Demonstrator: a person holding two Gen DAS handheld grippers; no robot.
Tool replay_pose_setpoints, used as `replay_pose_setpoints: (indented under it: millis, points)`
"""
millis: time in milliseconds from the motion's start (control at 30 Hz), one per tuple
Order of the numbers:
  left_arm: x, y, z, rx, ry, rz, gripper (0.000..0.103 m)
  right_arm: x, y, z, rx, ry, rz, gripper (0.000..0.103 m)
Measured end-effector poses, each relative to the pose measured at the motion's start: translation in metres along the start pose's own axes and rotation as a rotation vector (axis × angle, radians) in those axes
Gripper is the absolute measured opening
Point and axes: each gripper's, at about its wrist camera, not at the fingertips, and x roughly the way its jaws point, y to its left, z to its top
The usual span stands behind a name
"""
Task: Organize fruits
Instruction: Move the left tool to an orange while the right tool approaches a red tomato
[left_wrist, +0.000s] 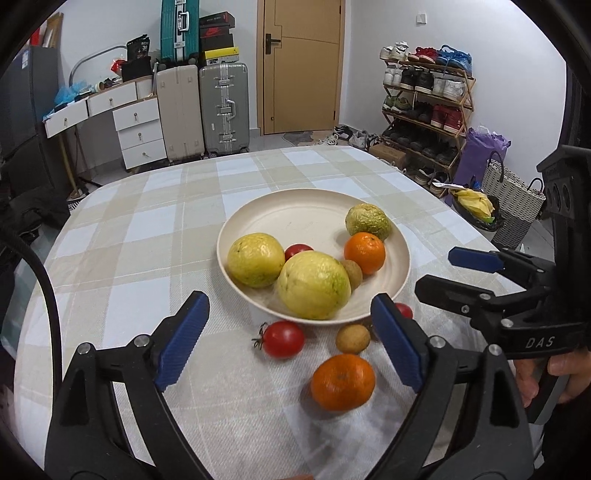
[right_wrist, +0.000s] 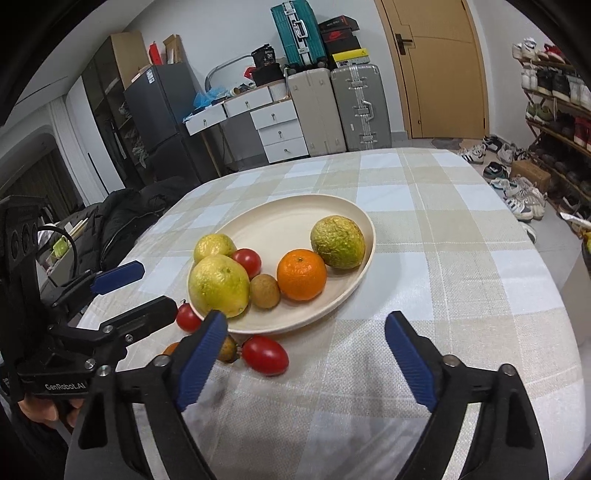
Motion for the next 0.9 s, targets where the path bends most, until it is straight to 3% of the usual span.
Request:
replay_pose_setpoints:
  millis: [300,900]
  points:
    - [-0.034,0.004,-0.017,-0.023,-0.039,0.016,0.102,-0.009,0.019,-0.002,-0.072,0.01,-0.036,0.103]
    - [-0.03,0.002,-0.034,-0.029,-0.009,0.02,0.102,0.001,0.023,-0.009,-0.105,0.062,-0.068,0.103]
